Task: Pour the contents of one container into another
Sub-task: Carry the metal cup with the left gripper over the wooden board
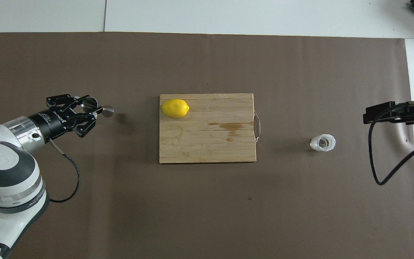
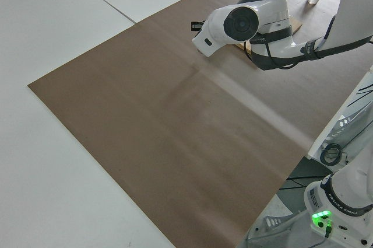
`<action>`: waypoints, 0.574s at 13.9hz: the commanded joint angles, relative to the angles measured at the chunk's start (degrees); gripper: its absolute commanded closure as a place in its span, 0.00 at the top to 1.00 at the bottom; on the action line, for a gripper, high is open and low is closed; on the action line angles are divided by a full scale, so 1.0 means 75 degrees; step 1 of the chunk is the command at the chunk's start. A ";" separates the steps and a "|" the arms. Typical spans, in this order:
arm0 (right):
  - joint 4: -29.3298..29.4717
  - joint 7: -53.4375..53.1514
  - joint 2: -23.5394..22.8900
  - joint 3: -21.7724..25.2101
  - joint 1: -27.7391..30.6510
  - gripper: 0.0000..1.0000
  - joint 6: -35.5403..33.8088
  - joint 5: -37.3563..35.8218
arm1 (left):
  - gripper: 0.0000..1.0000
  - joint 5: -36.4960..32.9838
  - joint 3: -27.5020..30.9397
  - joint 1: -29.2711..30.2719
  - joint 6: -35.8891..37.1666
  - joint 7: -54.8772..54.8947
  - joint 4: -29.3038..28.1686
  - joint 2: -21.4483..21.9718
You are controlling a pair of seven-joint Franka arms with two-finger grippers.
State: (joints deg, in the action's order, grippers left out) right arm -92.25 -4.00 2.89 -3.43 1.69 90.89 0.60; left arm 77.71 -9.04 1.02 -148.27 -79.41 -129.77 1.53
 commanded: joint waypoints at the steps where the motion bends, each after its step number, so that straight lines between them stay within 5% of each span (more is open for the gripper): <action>1: 0.0135 -0.0135 -0.0046 -0.0058 0.0079 1.00 -0.0154 0.0002 | 0.00 -0.0212 0.0103 -0.0686 0.0012 -0.0963 0.0309 0.0125; 8: 0.0135 -0.0135 -0.0046 -0.0058 0.0079 1.00 -0.0154 0.0002 | 0.00 -0.1231 0.0045 -0.2337 -0.0620 -0.2982 0.1060 -0.0004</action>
State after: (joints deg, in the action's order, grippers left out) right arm -92.25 -4.00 2.89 -3.43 1.69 90.89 0.60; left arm 70.31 -9.30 -12.95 -150.39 -98.88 -122.80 2.06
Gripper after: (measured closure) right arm 0.000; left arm 0.489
